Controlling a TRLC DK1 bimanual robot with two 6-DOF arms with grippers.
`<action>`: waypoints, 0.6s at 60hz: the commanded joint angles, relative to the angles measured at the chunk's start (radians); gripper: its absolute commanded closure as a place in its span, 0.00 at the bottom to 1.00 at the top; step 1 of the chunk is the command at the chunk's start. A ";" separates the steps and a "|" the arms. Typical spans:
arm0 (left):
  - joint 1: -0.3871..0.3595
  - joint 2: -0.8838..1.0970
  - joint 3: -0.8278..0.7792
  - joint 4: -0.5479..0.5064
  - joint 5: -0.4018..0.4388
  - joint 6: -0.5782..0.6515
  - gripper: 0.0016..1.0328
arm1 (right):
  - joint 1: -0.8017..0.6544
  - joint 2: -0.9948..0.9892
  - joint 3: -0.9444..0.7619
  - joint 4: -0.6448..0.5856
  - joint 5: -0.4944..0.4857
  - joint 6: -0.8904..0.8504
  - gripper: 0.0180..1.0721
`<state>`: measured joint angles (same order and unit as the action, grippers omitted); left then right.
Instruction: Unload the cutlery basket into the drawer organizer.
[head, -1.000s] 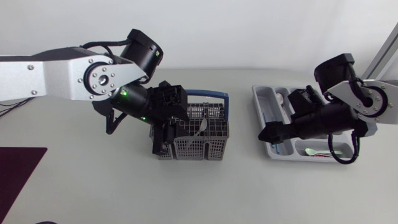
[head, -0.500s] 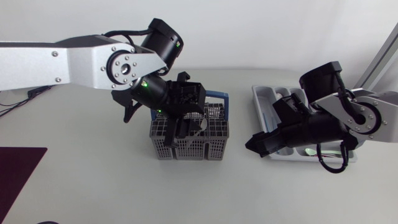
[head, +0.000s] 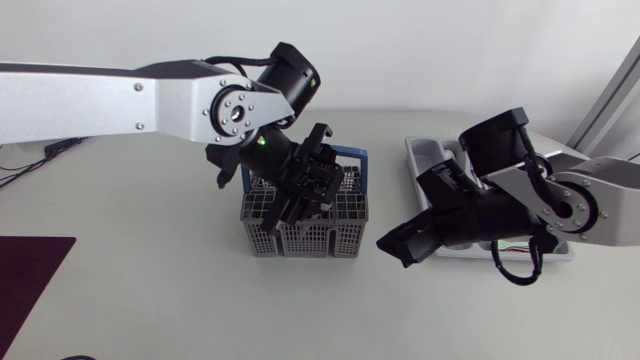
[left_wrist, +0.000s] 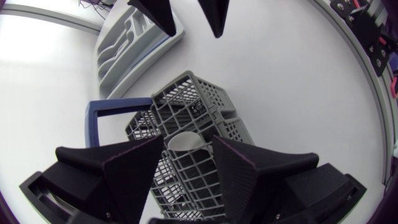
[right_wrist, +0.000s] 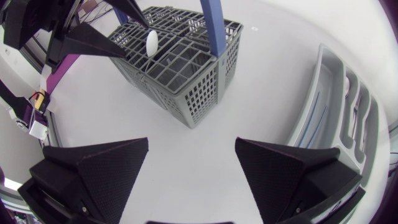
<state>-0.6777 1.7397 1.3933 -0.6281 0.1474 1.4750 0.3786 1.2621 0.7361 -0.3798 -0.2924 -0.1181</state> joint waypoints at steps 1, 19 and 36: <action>-0.006 0.041 0.055 -0.027 -0.020 0.085 0.35 | 0.006 -0.001 -0.024 0.019 -0.008 -0.026 0.05; -0.020 0.101 0.156 -0.104 -0.078 0.165 0.43 | 0.006 0.020 -0.032 0.036 -0.008 -0.040 0.05; -0.023 0.115 0.170 -0.133 -0.086 0.199 0.51 | 0.006 0.031 -0.033 0.047 -0.008 -0.043 0.05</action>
<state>-0.6960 1.8290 1.5330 -0.7433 0.0689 1.6276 0.3786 1.2663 0.7326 -0.3481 -0.2924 -0.1364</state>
